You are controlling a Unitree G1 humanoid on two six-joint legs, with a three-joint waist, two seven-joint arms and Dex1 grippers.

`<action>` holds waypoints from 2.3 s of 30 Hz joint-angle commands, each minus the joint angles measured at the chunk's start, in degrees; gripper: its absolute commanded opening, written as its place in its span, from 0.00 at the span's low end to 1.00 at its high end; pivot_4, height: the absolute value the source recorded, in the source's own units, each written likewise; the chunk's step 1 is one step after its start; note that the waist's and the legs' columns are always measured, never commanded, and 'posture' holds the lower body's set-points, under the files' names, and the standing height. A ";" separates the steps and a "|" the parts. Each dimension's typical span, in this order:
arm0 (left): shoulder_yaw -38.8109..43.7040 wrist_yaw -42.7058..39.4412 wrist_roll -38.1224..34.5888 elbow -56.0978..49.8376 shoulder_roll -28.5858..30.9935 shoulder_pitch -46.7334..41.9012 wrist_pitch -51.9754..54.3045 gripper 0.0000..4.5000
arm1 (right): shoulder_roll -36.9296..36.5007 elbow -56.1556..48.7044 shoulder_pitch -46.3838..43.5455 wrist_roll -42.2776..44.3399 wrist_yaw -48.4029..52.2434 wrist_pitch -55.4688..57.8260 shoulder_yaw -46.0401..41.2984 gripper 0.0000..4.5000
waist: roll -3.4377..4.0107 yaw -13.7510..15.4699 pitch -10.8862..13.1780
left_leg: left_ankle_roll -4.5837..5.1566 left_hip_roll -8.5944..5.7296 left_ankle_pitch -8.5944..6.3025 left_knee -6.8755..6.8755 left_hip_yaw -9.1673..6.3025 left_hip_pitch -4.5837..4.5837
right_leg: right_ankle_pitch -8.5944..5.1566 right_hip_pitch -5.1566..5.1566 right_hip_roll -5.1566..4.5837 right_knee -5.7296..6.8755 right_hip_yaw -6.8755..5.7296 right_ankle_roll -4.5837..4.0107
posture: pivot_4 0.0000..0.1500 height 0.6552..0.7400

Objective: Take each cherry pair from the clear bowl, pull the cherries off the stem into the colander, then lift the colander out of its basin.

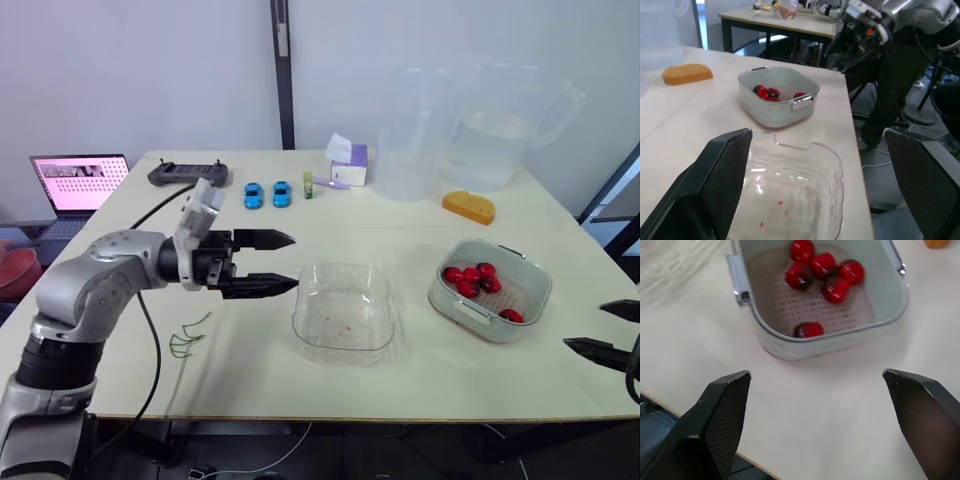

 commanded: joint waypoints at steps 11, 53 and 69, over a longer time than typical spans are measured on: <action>2.10 7.71 6.03 -2.49 -3.36 6.13 -5.01 0.98 | -10.14 -6.39 -33.12 13.64 -16.70 19.38 28.85 1.00 | -0.04 0.15 0.02 | -0.03 0.13 0.02 0.00 -0.21 -0.04 | 0.00 -0.03 -0.04 -0.06 0.01 0.00 | 1.00 0.97; 1.76 14.98 6.51 -7.82 -4.86 7.76 -3.70 1.00 | -8.29 9.52 -48.97 2.54 -15.73 14.60 58.57 0.04 | -0.03 0.00 0.01 | -0.07 0.03 0.04 0.00 -0.17 -0.12 | 0.00 -0.20 -0.05 -0.02 0.03 0.00 | 1.00 0.97; 0.46 12.61 8.95 -3.63 -6.51 4.90 -5.80 1.00 | -13.84 11.38 -52.43 2.75 -10.63 12.66 56.02 0.04 | 0.01 0.02 0.02 | -0.08 0.01 0.04 -0.01 -0.15 -0.19 | 0.00 -0.29 -0.05 -0.01 0.03 0.00 | 1.00 0.97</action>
